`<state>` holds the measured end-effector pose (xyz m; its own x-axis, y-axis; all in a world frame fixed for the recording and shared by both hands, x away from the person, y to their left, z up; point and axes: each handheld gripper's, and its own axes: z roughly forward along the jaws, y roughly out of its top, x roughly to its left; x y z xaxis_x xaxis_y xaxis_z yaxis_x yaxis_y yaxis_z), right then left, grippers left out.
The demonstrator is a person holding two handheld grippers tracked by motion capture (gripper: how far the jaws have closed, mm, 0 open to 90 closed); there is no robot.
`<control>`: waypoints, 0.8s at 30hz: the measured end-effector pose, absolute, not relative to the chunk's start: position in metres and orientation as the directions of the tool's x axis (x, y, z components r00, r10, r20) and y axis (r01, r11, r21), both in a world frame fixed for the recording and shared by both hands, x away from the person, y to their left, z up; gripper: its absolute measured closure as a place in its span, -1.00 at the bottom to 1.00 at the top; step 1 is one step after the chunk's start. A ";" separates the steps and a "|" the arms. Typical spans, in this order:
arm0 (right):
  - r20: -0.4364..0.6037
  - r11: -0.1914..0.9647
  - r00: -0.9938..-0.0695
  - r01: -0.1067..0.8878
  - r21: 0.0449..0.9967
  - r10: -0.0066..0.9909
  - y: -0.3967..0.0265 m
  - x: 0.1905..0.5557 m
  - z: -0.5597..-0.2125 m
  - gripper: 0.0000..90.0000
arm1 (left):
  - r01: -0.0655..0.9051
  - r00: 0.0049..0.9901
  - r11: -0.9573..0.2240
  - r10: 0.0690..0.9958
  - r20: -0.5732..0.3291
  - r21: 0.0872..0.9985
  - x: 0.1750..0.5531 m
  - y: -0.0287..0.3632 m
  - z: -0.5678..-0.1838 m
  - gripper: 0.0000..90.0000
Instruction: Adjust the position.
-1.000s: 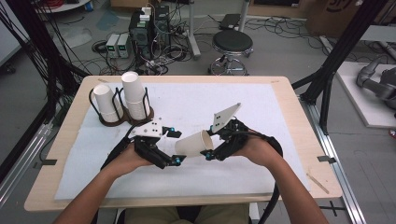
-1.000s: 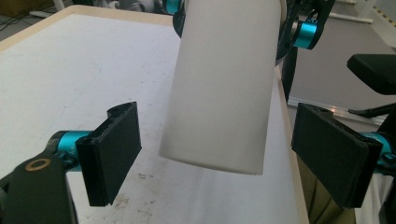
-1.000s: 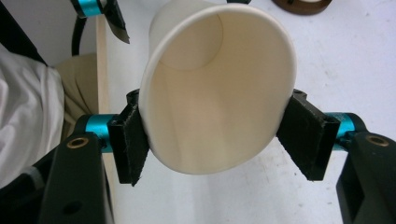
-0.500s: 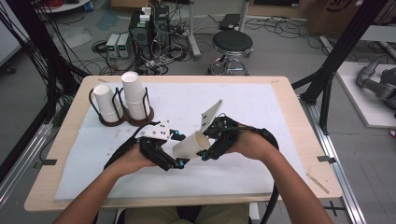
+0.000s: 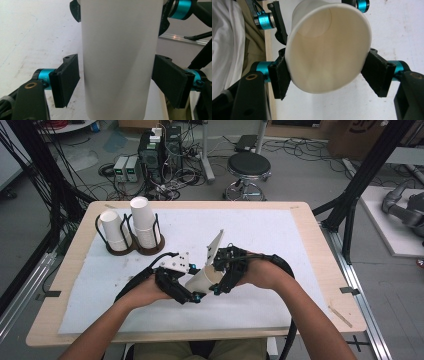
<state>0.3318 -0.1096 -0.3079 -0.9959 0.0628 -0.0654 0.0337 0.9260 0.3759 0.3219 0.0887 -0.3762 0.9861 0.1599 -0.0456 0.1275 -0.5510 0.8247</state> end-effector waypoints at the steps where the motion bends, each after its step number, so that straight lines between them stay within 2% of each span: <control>1: -0.068 0.929 -0.996 0.028 0.370 0.057 -0.109 0.332 -0.308 -0.33 | 0.127 0.987 -0.556 0.156 -0.046 0.821 0.322 0.089 -0.376 -0.49; 10: -0.063 0.944 -0.997 0.021 0.328 0.044 -0.101 0.332 -0.312 -0.33 | 0.132 0.987 -0.569 0.147 -0.058 0.812 0.323 0.084 -0.379 -0.43; 17: -0.055 0.947 -0.998 0.018 0.321 0.038 -0.099 0.331 -0.314 -0.34 | 0.127 0.990 -0.579 0.127 -0.065 0.806 0.323 0.082 -0.381 -0.25; 24: -0.056 0.953 -0.998 0.021 0.301 0.039 -0.098 0.331 -0.315 -0.34 | 0.130 0.990 -0.586 0.121 -0.072 0.800 0.324 0.080 -0.383 -0.23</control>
<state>0.3308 -0.0983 -0.3150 -0.9976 0.0395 -0.0560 0.0208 0.9534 0.3011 0.3239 0.0803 -0.3831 0.9900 0.1210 -0.0725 0.1302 -0.5859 0.7999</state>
